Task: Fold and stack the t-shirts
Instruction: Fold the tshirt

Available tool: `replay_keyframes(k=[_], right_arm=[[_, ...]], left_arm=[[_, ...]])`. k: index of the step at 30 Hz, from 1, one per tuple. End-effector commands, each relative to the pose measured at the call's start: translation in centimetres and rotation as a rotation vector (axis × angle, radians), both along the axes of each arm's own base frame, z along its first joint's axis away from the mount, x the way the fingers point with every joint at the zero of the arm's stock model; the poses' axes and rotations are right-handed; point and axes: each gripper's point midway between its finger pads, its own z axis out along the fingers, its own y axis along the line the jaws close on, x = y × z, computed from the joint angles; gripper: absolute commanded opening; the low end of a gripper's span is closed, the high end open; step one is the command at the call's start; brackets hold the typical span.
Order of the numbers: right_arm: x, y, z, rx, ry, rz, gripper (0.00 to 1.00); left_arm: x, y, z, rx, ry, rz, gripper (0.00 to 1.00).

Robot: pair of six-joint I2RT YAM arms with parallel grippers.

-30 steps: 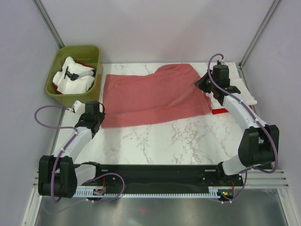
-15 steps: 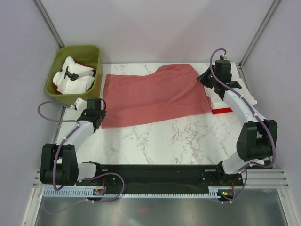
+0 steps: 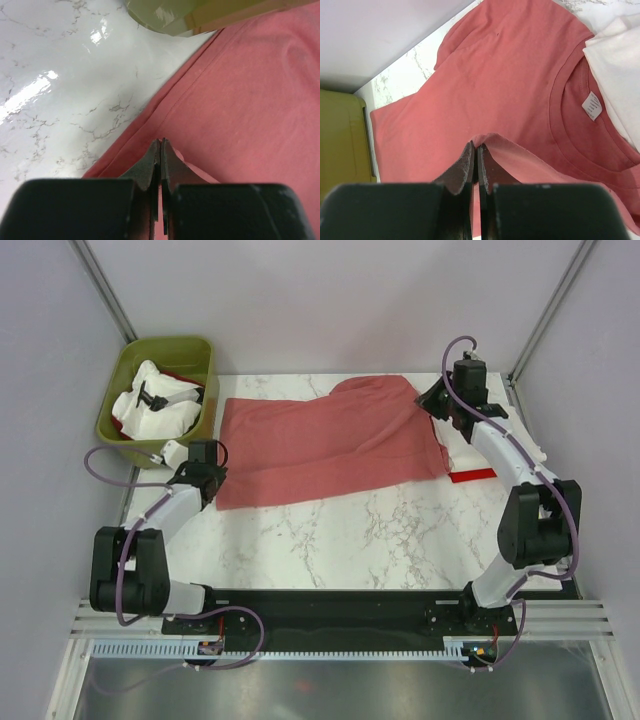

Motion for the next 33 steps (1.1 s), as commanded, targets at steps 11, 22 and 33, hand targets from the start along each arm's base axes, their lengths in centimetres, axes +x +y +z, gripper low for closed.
replay_keyframes(k=[11, 22, 33], right_arm=[[4.6, 0.6, 1.4, 0.033, -0.065, 0.008, 0.00], [9.0, 0.1, -2.1, -0.026, -0.067, -0.018, 0.60], [0.6, 0.5, -5.0, -0.017, -0.015, -0.022, 0.67]], left_arm=[[3.2, 1.2, 0.5, 0.025, -0.025, 0.048, 0.02], [4.5, 0.7, -1.7, 0.017, 0.054, 0.013, 0.67], [1.0, -0.3, 2.7, 0.003, -0.007, -0.083, 0.77]])
